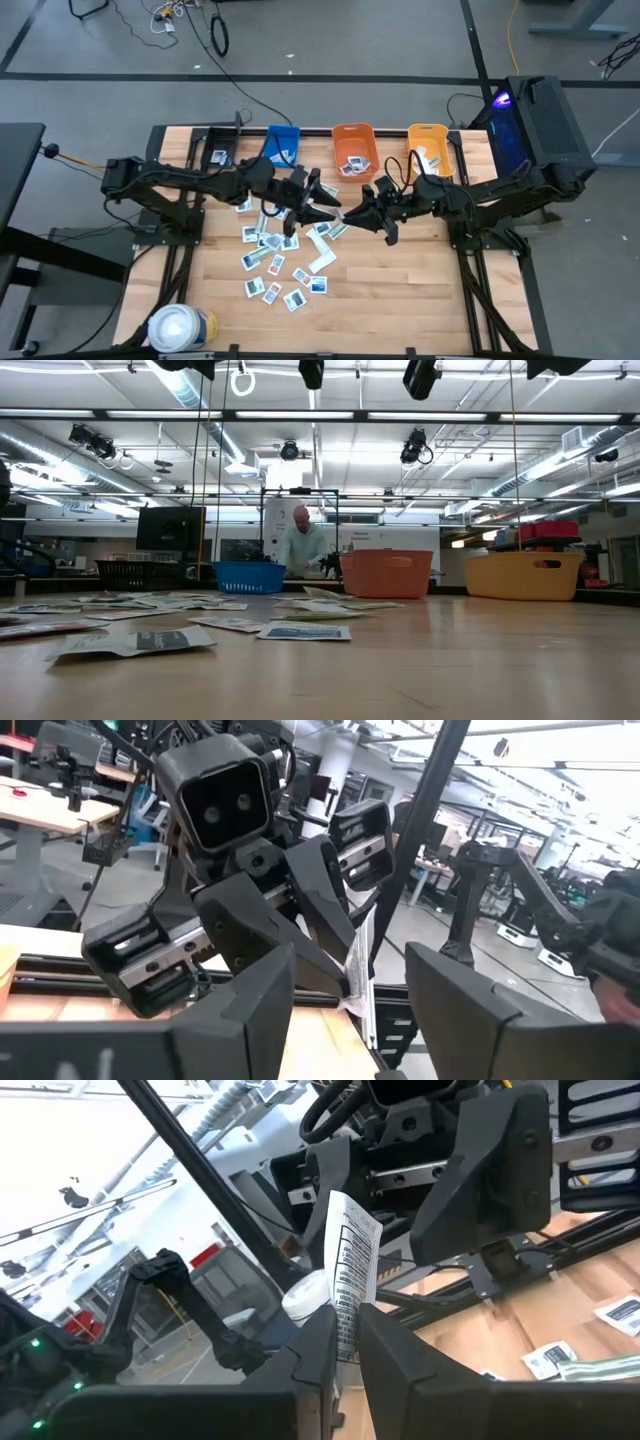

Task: Pick & Place First Aid Supplies
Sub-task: Put the ointment pack into the blue bin

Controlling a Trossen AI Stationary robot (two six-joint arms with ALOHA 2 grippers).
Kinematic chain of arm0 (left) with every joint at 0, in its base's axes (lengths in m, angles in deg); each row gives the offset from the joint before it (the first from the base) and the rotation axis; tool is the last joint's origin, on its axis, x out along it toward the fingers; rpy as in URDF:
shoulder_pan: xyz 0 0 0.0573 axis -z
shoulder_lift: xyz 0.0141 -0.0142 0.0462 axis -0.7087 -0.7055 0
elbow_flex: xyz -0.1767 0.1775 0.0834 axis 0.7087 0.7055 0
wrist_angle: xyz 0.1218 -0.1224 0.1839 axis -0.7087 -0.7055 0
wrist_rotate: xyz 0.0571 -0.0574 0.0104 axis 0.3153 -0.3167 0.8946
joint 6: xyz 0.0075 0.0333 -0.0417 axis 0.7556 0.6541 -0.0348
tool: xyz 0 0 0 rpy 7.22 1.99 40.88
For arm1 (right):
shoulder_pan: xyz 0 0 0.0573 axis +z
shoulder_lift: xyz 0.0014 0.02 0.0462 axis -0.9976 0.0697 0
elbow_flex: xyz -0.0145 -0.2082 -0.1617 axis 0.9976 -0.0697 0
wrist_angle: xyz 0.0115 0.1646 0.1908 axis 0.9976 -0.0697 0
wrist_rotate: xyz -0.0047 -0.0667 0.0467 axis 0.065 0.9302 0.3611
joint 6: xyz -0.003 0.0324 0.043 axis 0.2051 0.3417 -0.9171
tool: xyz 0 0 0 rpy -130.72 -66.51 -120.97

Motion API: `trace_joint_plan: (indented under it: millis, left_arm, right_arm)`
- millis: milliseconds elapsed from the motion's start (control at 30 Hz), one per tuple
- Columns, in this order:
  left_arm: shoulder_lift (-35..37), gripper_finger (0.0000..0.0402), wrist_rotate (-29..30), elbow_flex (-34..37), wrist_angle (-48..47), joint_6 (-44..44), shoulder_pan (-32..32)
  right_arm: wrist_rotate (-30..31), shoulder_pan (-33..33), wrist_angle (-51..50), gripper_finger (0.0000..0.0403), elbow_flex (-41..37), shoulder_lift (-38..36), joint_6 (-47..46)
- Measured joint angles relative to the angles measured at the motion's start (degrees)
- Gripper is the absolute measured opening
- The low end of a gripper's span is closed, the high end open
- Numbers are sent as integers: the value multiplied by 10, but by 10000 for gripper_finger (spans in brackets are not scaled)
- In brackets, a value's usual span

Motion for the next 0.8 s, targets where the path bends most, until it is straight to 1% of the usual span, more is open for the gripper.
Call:
trace_joint_plan:
  millis: [367,633,800]
  left_arm:
    - [0,110,-12,0,-4,9,-2]
    - [0,71,-13,0,-4,9,-12]
    - [0,43,-25,0,-4,9,-12]
  right_arm:
    - [0,0,0,47,0,0,0]
    - [0,0,-1,47,0,0,0]
    - [0,0,-1,47,0,0,4]
